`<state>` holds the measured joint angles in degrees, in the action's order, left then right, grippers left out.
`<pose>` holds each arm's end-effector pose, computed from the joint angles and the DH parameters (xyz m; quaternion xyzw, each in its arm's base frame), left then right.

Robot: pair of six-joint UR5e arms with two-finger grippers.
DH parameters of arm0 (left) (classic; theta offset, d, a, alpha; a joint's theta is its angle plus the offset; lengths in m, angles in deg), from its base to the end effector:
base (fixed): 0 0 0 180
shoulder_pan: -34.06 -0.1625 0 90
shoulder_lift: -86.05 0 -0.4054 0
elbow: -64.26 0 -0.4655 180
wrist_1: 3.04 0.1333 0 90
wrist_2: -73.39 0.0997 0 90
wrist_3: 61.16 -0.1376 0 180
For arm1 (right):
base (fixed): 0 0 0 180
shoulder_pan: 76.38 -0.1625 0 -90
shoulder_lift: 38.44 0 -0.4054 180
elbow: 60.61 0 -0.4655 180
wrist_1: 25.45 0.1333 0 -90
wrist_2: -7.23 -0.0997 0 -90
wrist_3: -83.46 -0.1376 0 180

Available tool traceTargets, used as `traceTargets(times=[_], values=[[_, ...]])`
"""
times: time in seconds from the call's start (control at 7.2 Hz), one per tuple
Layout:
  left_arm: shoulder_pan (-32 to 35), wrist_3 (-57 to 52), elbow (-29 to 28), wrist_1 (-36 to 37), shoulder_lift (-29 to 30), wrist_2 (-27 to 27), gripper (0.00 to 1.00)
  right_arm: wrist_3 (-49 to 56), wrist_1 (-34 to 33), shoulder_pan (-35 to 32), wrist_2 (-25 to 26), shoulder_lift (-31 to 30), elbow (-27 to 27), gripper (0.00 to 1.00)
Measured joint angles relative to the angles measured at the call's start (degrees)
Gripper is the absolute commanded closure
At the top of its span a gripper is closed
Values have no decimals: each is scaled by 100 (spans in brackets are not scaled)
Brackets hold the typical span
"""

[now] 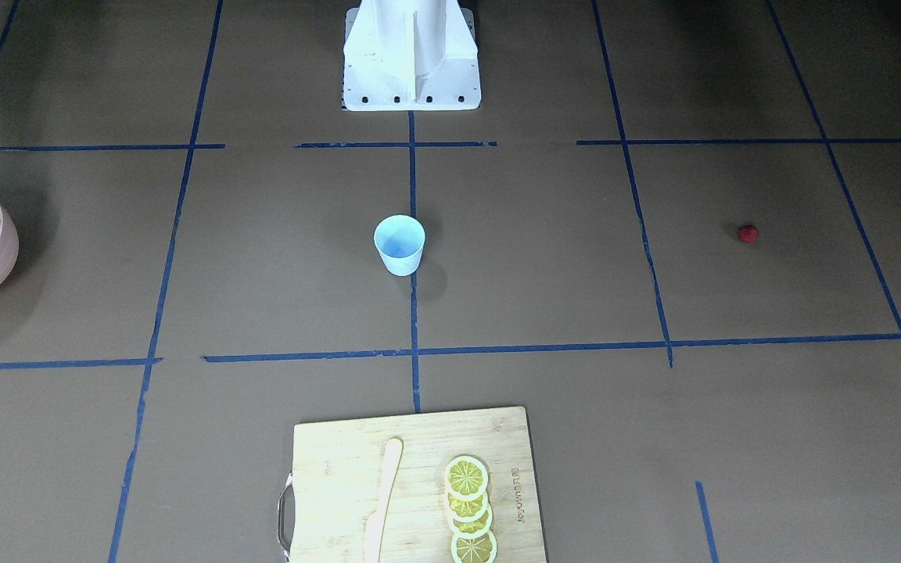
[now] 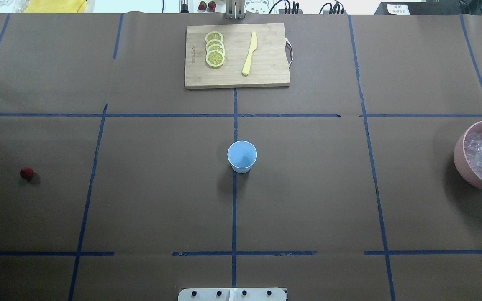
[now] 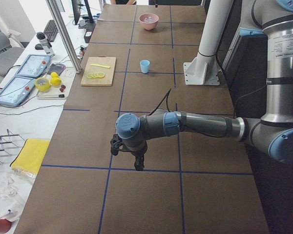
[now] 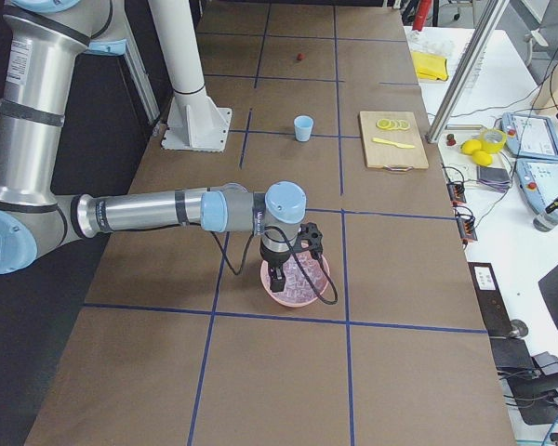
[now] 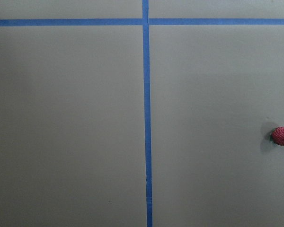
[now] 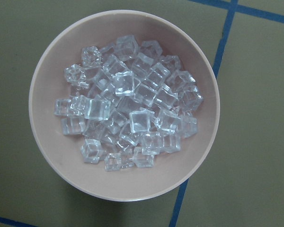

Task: Put ice and strawberries in cup

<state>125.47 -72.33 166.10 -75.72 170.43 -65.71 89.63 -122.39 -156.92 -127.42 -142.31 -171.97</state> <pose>-0.0417 -0.5027 0.6231 -0.0421 0.4207 0.0370 0.9055 -0.0403 -0.4647 0.5923 -0.0065 -0.3798 -0.1276 0.9162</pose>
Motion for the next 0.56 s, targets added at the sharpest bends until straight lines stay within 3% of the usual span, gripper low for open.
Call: traceTargets(times=[0.56], values=[[0,0,33,-2,-9,6,0,-35,3,521,8,539,580,9]])
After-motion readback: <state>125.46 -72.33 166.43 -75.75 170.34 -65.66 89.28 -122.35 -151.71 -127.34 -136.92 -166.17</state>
